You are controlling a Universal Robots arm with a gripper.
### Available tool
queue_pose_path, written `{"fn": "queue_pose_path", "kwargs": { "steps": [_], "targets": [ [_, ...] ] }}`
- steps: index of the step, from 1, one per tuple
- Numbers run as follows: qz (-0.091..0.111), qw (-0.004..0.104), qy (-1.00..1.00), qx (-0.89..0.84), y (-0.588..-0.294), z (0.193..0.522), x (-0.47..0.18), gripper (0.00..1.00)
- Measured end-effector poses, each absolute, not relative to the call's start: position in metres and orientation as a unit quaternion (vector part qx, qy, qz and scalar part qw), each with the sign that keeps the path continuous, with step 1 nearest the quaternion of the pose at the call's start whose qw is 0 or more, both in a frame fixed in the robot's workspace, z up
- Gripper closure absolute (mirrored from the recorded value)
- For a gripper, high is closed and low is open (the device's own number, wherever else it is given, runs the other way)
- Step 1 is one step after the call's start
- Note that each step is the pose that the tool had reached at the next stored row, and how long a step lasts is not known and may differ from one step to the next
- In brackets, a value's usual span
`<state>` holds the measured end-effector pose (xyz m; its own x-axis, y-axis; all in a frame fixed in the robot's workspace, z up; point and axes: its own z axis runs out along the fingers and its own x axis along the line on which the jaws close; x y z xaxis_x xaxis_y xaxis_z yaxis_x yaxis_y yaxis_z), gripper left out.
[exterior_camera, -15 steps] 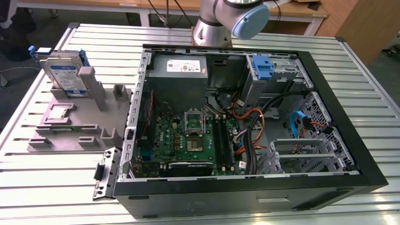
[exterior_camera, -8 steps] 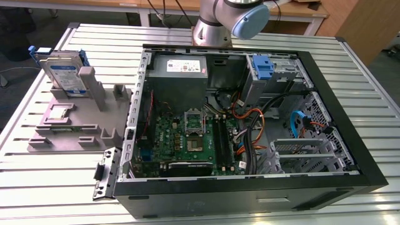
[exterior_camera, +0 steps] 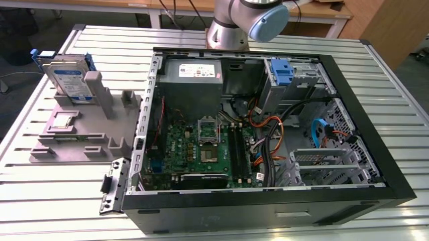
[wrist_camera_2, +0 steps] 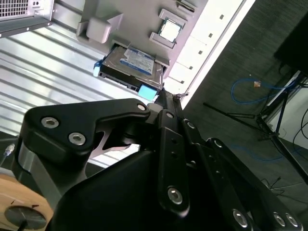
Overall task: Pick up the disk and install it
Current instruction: 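Reach for the disk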
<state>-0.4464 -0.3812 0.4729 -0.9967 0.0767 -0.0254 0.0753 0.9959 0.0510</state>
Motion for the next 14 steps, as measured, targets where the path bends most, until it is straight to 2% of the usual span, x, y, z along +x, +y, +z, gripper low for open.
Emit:
{"fn": "queue_pose_path", "kwargs": {
  "steps": [7,14],
  "targets": [
    [0.025,0.014,0.999,0.038,-0.381,0.505,-0.446,0.89],
    [0.025,0.014,0.999,0.038,-0.381,0.502,-0.447,0.89]
  ]
}}
